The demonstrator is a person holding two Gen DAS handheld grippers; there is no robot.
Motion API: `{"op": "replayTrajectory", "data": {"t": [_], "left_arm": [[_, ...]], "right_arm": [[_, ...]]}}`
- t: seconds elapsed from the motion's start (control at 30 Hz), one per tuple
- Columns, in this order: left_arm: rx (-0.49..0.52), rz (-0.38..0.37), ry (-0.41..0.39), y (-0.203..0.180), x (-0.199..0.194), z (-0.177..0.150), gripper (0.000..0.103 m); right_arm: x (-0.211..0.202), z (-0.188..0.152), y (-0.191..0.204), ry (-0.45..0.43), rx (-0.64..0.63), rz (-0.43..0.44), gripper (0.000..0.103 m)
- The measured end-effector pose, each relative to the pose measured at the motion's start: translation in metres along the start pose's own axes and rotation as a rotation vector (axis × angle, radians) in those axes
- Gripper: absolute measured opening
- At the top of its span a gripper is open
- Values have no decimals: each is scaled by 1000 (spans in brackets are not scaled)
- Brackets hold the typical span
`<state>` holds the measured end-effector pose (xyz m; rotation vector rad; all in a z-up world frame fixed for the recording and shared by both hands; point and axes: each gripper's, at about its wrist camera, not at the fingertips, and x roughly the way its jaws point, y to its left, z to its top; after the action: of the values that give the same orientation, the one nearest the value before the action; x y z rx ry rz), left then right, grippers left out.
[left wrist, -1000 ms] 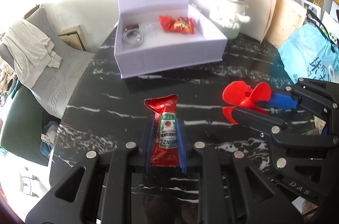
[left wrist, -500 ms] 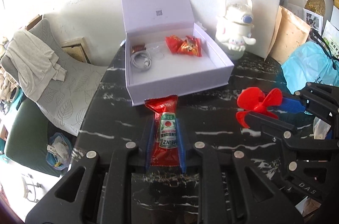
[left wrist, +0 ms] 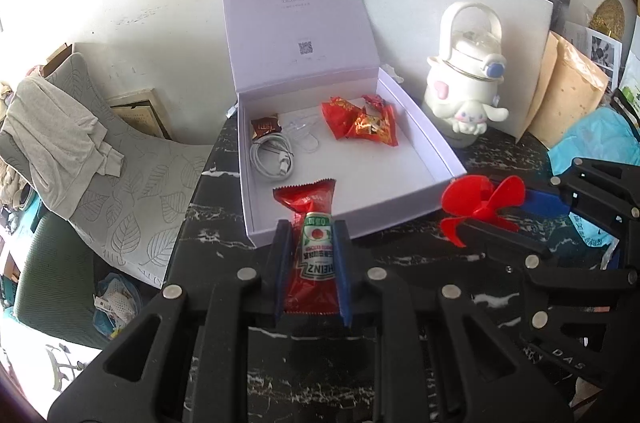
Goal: Organize objects
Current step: 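Carry the ketchup sachet in the left tool while the right tool carries the fan toward the box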
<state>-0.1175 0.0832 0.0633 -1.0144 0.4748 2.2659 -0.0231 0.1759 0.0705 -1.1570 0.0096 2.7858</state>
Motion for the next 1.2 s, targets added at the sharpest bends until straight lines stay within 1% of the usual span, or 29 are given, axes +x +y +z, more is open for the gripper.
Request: {"op": "replayTrajectory", "data": {"t": [0.2,0.6,0.8,1.03,1.2], "left_arm": [[0,-2,15,8,23,18,19],[40,-17,40,16,65,52,19],[69,-21,45,17,84,67,19],[76,-36,78,18,112,73,19],[83,-45,99,17,129,73,19]], "right_arm": [[24,16,-12,16,-7,-1,30],[65,47,-26,35,-34,-18,30],[85,57,-36,46,-25,-19,30],[110,61,-48,79,-2,-29,30],[125,57,-53,107,1,-26,30]]}}
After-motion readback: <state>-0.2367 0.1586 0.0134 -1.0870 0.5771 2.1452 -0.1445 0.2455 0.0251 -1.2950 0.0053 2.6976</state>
